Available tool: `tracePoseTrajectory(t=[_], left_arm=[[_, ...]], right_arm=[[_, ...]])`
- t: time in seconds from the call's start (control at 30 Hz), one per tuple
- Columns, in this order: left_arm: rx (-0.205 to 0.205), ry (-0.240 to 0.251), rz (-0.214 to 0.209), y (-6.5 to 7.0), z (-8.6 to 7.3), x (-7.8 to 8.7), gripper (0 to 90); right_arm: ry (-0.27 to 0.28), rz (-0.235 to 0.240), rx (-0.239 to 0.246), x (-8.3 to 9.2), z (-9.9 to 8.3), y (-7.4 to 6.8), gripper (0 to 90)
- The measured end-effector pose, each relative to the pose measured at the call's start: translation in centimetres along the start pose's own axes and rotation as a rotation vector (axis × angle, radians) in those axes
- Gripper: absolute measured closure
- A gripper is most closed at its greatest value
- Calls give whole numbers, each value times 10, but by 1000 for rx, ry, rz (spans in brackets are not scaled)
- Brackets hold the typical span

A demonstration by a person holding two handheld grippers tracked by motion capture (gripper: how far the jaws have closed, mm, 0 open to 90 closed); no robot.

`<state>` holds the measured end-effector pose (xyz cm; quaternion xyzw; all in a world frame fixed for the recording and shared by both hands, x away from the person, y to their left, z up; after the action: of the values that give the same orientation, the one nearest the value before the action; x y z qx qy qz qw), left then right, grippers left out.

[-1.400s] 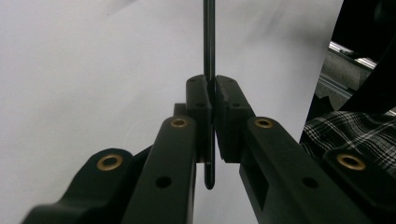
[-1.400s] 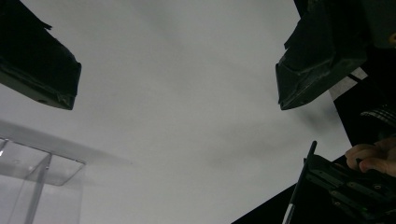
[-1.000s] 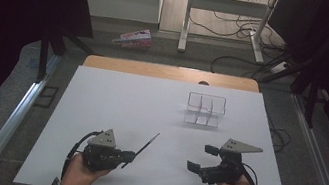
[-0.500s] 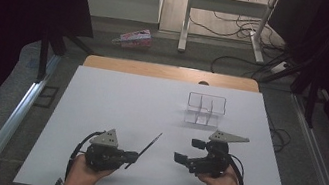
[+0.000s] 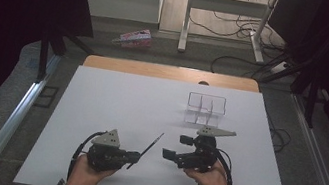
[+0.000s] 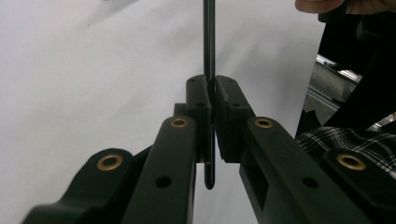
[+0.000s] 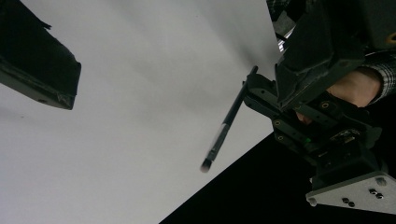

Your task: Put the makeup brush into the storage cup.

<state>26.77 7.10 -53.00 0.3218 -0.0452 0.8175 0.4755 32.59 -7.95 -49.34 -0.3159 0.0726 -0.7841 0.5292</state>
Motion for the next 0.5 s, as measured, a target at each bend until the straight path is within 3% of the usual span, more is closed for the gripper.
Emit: tracePoseTrajectory(t=[0.5], left_arm=[[-7, 7, -18, 5, 2, -6, 858]], right_arm=[[-5, 45, -23, -22, 5, -7, 111]])
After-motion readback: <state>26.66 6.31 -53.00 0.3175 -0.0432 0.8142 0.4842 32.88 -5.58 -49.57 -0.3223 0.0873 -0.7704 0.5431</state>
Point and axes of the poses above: each handheld gripper's, and its own axes: x roughly backward along the jaws, z roughly out of its top, y roughly to its right, the point moved 9 cm from there along -x, roughly forward along the jaws, and after that the axes turned 2 degrees about z, right-handed, at the moved point
